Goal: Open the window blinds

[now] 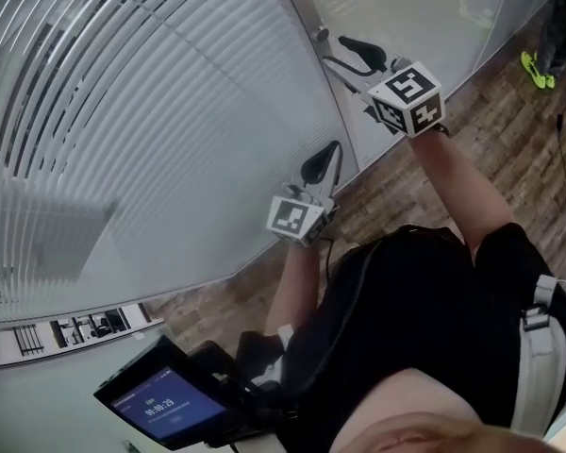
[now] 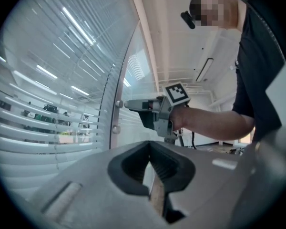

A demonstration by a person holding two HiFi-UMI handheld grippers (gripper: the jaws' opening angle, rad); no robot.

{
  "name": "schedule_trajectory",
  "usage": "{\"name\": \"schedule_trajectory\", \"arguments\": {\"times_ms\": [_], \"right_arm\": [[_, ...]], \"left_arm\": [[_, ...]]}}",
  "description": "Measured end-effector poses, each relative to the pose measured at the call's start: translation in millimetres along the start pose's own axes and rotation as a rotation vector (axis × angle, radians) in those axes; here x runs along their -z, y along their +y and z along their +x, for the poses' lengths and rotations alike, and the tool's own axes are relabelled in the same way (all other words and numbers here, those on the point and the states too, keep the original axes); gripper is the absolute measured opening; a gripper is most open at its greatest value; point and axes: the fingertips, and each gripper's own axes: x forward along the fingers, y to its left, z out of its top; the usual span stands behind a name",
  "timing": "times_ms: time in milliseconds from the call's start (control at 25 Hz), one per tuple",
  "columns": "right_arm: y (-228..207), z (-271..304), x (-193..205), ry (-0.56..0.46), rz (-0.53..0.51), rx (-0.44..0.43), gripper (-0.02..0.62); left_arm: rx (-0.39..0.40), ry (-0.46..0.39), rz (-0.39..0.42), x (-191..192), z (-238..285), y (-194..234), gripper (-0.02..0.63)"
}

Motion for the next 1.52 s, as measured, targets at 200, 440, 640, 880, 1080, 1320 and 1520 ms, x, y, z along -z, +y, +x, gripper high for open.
{"name": "schedule_trajectory", "arguments": {"times_ms": [200, 440, 640, 880, 1080, 1320, 1520], "right_arm": [[11.4, -46.3, 28.3, -0.035, 0.032, -0.097, 0.076], [20.2, -92.9, 63.8, -0.066, 0.007, -0.161, 0.006], [12.2, -124.2, 64.7, -0.071, -0.003, -0.188, 0.005], [23.3, -145.9, 79.4, -0.042, -0.006, -0.238, 0.005], [19.4, -168.8, 95.8, -0.014, 0.021, -0.274, 0.005], [30.5, -184.2, 103.4, -0.012, 0.014, -0.346, 0.005], [36.4, -180.8, 100.2, -0.017, -0.009, -0.384, 0.005]], "left_arm": [[0.002, 0.012, -0.007, 8.4, 8.6, -12.8, 0.003], [-0.009, 0.024, 0.011, 23.5, 18.2, -17.7, 0.003], [-0.026, 0.001, 0.019, 21.9, 37.5, -30.0, 0.003], [-0.062, -0.009, 0.021, 20.9, 28.9, -23.7, 0.003], [-0.104, -0.017, 0.043, 11.7, 31.9, -30.6, 0.003], [-0.145, -0.008, 0.05, 9.6, 27.1, -42.0, 0.003], [-0.164, 0.006, 0.041, 4.9, 21.1, -45.6, 0.003]]}}
